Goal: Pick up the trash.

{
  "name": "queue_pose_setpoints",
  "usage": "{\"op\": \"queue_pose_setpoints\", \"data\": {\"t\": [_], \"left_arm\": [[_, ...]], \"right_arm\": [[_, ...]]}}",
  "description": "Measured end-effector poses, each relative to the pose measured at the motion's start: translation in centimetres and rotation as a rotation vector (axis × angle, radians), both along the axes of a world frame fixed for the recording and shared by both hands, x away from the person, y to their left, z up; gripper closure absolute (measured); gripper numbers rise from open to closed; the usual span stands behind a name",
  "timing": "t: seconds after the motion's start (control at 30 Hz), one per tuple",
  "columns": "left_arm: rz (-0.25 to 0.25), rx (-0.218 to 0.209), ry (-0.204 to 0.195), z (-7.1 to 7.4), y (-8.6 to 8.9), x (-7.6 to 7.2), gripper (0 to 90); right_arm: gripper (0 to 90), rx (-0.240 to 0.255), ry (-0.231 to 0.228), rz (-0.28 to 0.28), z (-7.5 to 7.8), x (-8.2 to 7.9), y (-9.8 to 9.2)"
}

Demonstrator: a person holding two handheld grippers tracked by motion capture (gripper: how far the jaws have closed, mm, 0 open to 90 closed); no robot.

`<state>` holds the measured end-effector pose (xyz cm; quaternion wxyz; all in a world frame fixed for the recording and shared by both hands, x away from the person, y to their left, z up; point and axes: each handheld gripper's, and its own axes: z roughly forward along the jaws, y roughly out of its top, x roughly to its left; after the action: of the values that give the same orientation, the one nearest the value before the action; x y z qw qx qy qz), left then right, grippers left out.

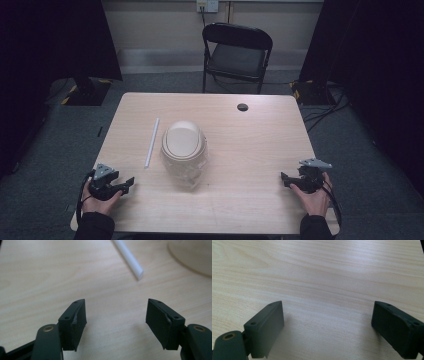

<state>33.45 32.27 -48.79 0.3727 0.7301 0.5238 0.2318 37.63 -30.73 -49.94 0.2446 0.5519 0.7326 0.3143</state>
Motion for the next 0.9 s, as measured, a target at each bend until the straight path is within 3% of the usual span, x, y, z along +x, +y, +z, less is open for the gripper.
{"op": "queue_pose_setpoints", "data": {"t": [0.03,0.07,0.1,0.23,0.27,0.3,0.37,0.4,0.47,0.6,0.73,0.9], "left_arm": [[0.0,0.0,0.0,0.0,0.0,0.0,32.7],[-0.001,-0.035,-0.048,1.0,-0.1,-0.2,32.7],[-0.001,-0.035,-0.048,1.0,-0.1,-0.2,32.7],[0.0,-0.108,-0.156,3.1,-0.5,-0.3,32.7],[-0.007,-0.133,-0.207,4.3,-0.7,-0.1,32.9],[-0.007,-0.133,-0.207,4.3,-0.7,-0.1,32.9],[-0.018,-0.155,-0.247,5.5,-1.1,0.1,32.9],[-0.031,-0.162,-0.293,6.8,-1.5,0.3,32.9],[-0.035,-0.165,-0.314,7.5,-1.7,0.4,32.9],[-0.059,-0.223,-0.381,10.1,-2.7,1.1,32.6],[-0.077,-0.239,-0.404,10.9,-3.6,1.6,32.2],[-0.12,-0.252,-0.403,11.1,-5.6,2.5,32.2]], "right_arm": [[10.2,0.0,0.0,0.0,0.0,0.0,0.0],[10.8,-0.003,-0.003,-0.002,0.0,0.0,0.0],[10.8,-0.003,-0.003,-0.002,0.0,0.0,0.0],[10.9,-0.004,-0.006,-0.013,0.0,-0.1,0.1],[10.9,-0.003,-0.005,-0.019,0.0,-0.2,0.2],[10.9,-0.003,-0.005,-0.019,0.0,-0.2,0.2],[10.9,-0.002,-0.004,-0.021,0.0,-0.2,0.2],[10.9,-0.003,-0.004,-0.022,0.0,-0.2,0.2],[11.0,-0.003,-0.004,-0.022,0.0,-0.2,0.2],[11.0,-0.003,-0.005,-0.025,0.0,-0.2,0.2],[11.0,-0.002,-0.005,-0.028,0.0,-0.2,0.2],[11.1,-0.001,-0.004,-0.029,0.0,-0.2,0.2]]}}
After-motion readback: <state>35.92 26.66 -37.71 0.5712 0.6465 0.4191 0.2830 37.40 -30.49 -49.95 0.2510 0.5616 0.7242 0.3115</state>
